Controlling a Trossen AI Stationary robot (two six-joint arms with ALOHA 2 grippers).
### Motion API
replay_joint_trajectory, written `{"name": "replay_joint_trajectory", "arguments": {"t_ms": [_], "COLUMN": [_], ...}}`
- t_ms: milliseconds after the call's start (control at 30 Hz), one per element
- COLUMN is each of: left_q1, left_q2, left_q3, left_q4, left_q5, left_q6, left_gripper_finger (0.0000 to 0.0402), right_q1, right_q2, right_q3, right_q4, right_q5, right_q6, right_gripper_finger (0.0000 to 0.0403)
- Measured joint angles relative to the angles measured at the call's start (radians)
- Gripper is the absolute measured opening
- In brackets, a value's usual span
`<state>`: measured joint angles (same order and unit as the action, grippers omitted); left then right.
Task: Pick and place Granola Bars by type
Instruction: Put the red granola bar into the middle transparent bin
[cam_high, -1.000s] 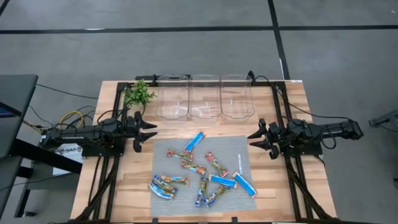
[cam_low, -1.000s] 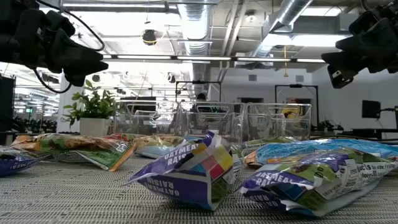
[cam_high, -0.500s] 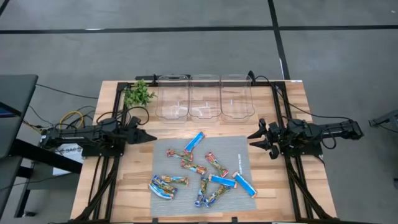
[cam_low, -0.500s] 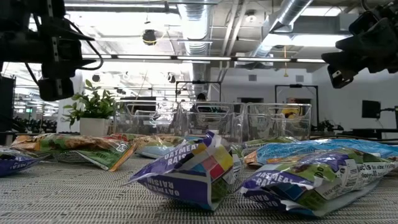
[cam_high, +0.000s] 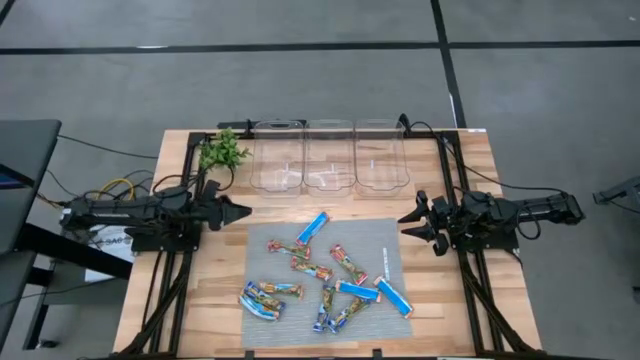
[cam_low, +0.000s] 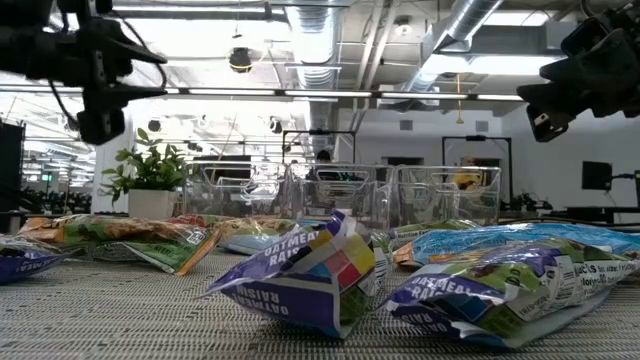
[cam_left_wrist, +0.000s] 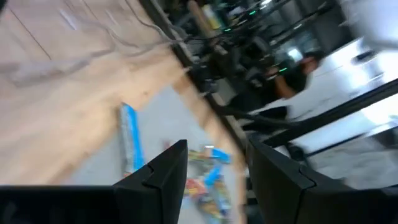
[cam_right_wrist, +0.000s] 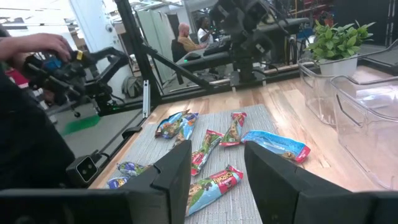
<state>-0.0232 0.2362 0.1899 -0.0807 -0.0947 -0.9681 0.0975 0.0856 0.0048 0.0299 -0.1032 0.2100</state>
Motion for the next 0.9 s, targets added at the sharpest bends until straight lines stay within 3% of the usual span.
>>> {"name": "replay_joint_trajectory", "arguments": {"t_ms": [233, 500, 700, 900], "left_q1": [-0.088, -0.188, -0.257, -0.299], "left_q2": [0.352, 0.781, 1.026, 1.218], "left_q3": [0.243, 0.572, 0.757, 0.872], "left_q4": [-0.090, -0.301, -0.457, -0.596], "left_q5": [-0.028, -0.029, -0.026, -0.036], "left_q6": [0.267, 0.635, 0.911, 1.045], "left_gripper_finger": [0.0158, 0.0158, 0.0158, 0.0158], "right_q1": [0.000, 0.000, 0.000, 0.000], "right_q2": [0.000, 0.000, 0.000, 0.000], "right_q3": [0.000, 0.000, 0.000, 0.000], "right_q4": [0.000, 0.000, 0.000, 0.000], "right_q5": [0.000, 0.000, 0.000, 0.000], "right_q6": [0.000, 0.000, 0.000, 0.000], "right_gripper_finger": [0.0144, 0.0142, 0.0143, 0.0142]}}
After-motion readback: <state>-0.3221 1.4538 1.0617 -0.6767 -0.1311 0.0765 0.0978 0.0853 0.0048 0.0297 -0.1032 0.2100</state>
